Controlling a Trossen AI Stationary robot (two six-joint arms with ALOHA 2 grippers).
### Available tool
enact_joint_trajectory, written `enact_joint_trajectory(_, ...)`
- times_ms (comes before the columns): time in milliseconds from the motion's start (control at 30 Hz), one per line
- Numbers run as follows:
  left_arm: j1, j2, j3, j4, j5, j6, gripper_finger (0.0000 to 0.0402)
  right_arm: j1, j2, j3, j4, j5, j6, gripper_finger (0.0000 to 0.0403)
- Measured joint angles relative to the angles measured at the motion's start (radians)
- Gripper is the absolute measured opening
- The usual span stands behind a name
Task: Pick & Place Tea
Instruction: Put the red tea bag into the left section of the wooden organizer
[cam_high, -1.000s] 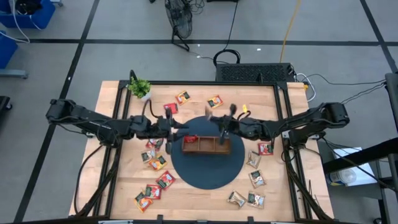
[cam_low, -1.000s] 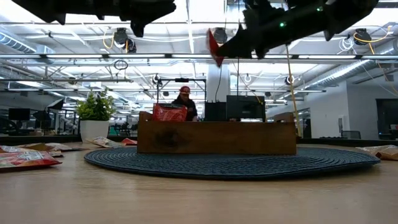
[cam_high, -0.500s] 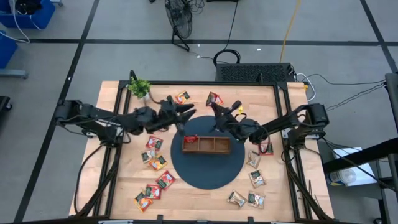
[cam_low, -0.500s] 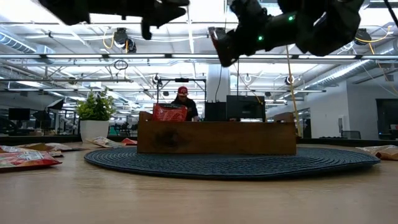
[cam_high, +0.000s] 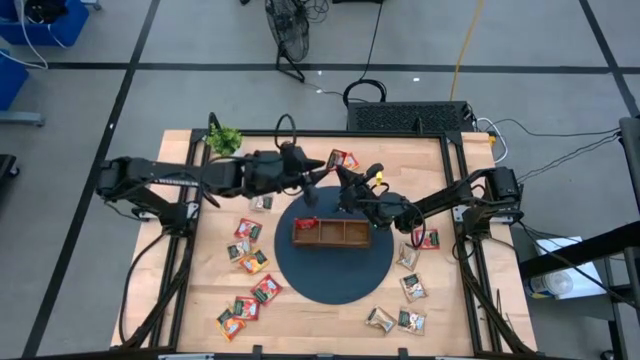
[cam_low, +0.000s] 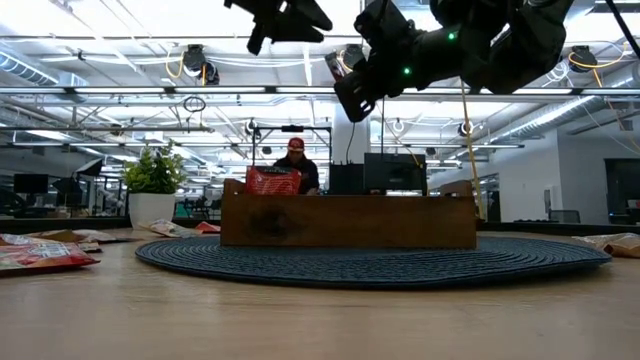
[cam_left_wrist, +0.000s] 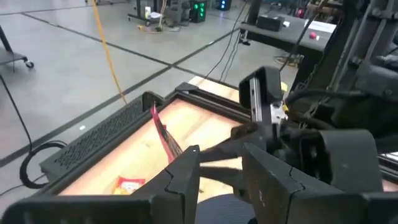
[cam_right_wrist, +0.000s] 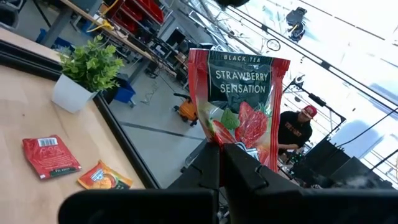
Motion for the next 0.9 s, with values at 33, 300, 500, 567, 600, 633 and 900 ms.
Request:
enact_joint_trajectory(33, 0.003, 0.000, 0.003, 0.001, 0.000, 0.000, 0.0122, 0.000, 0.000, 0.000, 0.000, 0.000, 0.000, 0.0000)
enact_joint_trajectory(300, 0.075, 0.000, 0.003, -0.064, 0.021, -0.056, 0.0122, 0.000, 0.000, 0.000, -0.001, -0.002, 0.002, 0.0000)
enact_joint_trajectory(500, 0.143, 0.007, 0.003, -0.080, 0.151, -0.112, 0.0122, 0.000, 0.000, 0.000, -0.008, -0.002, 0.005, 0.0000)
enact_joint_trajectory(567, 0.156, 0.009, 0.002, -0.085, 0.193, -0.124, 0.0122, 0.000, 0.000, 0.000, -0.009, -0.004, 0.015, 0.0000)
enact_joint_trajectory(600, 0.160, 0.009, 0.002, -0.081, 0.216, -0.136, 0.0122, 0.000, 0.000, 0.000, -0.009, -0.005, 0.017, 0.0000)
enact_joint_trajectory(633, 0.162, 0.014, 0.002, -0.070, 0.234, -0.139, 0.0122, 0.000, -0.001, 0.000, -0.013, -0.005, 0.018, 0.0000)
enact_joint_trajectory(900, 0.155, 0.032, 0.002, -0.051, 0.261, -0.144, 0.0122, 0.000, -0.001, 0.000, -0.024, -0.006, 0.025, 0.0000)
